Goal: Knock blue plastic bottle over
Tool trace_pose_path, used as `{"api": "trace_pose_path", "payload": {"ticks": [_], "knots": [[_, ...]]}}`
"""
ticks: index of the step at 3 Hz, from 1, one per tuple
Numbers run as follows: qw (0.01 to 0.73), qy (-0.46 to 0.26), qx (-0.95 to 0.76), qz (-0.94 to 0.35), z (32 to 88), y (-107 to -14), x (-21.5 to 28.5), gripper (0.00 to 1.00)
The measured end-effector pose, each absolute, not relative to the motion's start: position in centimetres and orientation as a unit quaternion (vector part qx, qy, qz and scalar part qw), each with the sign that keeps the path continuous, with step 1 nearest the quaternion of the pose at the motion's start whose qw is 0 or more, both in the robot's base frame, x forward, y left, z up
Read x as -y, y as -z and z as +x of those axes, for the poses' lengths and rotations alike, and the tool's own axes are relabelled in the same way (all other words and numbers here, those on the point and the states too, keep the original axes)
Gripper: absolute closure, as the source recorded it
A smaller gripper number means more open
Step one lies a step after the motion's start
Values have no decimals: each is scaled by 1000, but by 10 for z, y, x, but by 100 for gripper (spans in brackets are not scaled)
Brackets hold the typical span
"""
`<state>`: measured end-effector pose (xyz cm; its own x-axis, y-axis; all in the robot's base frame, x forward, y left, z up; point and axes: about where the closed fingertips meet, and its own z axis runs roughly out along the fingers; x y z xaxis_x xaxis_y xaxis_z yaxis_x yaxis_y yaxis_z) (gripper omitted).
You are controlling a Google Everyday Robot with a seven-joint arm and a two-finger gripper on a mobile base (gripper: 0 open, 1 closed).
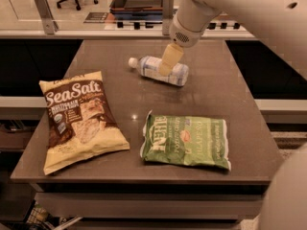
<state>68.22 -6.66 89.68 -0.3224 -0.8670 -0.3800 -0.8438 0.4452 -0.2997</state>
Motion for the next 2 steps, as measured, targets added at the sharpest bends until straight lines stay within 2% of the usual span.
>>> {"api": "trace_pose_path", "payload": {"ticks": [2], "knots": [[310, 44, -823, -474, 667, -963, 129, 0]]}}
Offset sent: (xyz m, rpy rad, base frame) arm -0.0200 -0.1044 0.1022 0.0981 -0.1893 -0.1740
